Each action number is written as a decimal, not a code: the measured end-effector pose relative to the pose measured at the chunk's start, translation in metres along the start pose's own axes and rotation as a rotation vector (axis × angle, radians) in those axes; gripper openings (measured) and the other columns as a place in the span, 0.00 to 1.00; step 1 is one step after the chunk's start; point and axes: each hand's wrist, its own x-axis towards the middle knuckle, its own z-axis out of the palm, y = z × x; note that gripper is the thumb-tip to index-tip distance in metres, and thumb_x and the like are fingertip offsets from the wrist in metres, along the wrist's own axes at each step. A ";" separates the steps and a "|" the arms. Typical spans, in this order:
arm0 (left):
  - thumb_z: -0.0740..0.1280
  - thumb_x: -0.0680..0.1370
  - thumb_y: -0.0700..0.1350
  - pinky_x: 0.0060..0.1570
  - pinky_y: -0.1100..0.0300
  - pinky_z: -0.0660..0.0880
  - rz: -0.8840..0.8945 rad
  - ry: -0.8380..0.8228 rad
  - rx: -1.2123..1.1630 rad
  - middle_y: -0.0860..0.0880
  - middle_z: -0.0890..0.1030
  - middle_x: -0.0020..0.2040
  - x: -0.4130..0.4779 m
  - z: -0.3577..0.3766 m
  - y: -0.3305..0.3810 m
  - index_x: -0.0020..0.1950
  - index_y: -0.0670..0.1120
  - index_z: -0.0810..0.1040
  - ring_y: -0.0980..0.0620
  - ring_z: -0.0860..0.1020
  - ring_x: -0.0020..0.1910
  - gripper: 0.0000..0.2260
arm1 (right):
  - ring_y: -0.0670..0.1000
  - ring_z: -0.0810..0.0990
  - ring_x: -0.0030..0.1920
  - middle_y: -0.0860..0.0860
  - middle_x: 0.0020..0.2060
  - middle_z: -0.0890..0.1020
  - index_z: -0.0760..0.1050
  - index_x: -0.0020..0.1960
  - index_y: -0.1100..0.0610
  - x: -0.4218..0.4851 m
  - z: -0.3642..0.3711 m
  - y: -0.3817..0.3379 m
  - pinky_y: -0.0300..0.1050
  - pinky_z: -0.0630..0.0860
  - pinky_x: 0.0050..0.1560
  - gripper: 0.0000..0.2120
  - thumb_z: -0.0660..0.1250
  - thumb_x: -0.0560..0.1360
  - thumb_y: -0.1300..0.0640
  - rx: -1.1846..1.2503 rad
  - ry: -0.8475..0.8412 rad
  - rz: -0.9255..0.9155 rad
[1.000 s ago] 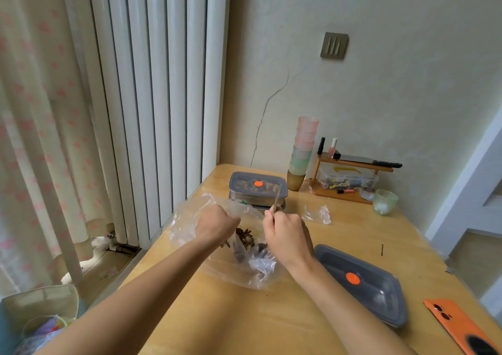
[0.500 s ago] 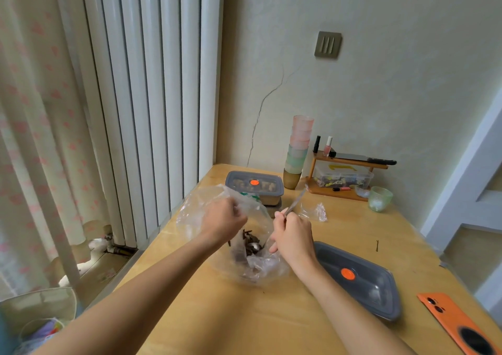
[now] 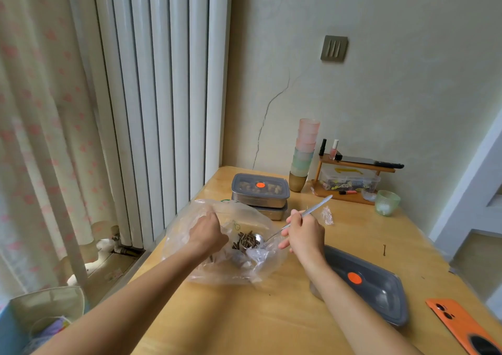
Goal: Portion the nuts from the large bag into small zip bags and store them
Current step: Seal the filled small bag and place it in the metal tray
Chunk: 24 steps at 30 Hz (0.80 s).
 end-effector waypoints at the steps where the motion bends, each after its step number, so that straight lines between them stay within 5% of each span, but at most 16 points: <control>1: 0.69 0.76 0.41 0.52 0.51 0.76 -0.010 0.003 -0.016 0.40 0.76 0.64 -0.001 -0.001 0.000 0.80 0.34 0.54 0.42 0.75 0.60 0.37 | 0.51 0.84 0.26 0.53 0.37 0.85 0.77 0.50 0.56 0.001 0.000 -0.002 0.47 0.78 0.33 0.17 0.54 0.87 0.51 0.013 0.024 0.008; 5: 0.66 0.76 0.39 0.60 0.50 0.75 0.028 0.123 -0.130 0.38 0.75 0.66 -0.005 -0.002 -0.005 0.76 0.34 0.62 0.41 0.75 0.63 0.30 | 0.51 0.83 0.25 0.52 0.34 0.85 0.77 0.49 0.58 0.006 -0.003 -0.013 0.46 0.76 0.33 0.19 0.53 0.87 0.51 0.060 0.067 0.018; 7: 0.64 0.75 0.37 0.51 0.53 0.77 0.123 0.180 -0.302 0.39 0.81 0.53 -0.008 -0.001 -0.006 0.76 0.36 0.62 0.44 0.79 0.52 0.30 | 0.52 0.84 0.26 0.52 0.34 0.85 0.78 0.49 0.58 0.007 -0.005 -0.019 0.44 0.74 0.31 0.19 0.53 0.87 0.51 0.094 0.074 0.023; 9: 0.66 0.75 0.35 0.43 0.54 0.77 0.223 0.106 -0.404 0.42 0.82 0.42 -0.011 -0.001 -0.005 0.75 0.39 0.61 0.49 0.80 0.42 0.29 | 0.53 0.84 0.26 0.52 0.35 0.85 0.78 0.49 0.58 0.006 -0.007 -0.026 0.41 0.73 0.27 0.18 0.53 0.87 0.52 0.127 0.072 0.022; 14: 0.75 0.72 0.37 0.51 0.54 0.81 0.254 -0.092 -0.540 0.45 0.85 0.45 -0.021 0.004 -0.008 0.75 0.45 0.54 0.49 0.83 0.47 0.39 | 0.54 0.84 0.27 0.53 0.36 0.86 0.78 0.49 0.58 0.001 -0.004 -0.039 0.37 0.71 0.23 0.18 0.53 0.87 0.52 0.157 0.027 -0.007; 19: 0.76 0.71 0.42 0.45 0.48 0.81 0.157 -0.115 -0.564 0.46 0.86 0.40 -0.020 0.011 -0.007 0.78 0.46 0.45 0.48 0.85 0.40 0.47 | 0.53 0.84 0.27 0.53 0.35 0.85 0.77 0.49 0.59 -0.005 0.004 -0.044 0.46 0.79 0.33 0.17 0.54 0.87 0.52 0.075 -0.015 -0.113; 24: 0.78 0.72 0.41 0.31 0.61 0.72 0.146 -0.066 -0.526 0.49 0.81 0.35 -0.018 0.011 0.003 0.79 0.42 0.43 0.52 0.80 0.33 0.50 | 0.49 0.82 0.24 0.52 0.33 0.84 0.77 0.46 0.62 -0.008 0.006 -0.050 0.45 0.81 0.40 0.20 0.53 0.87 0.53 -0.096 -0.028 -0.310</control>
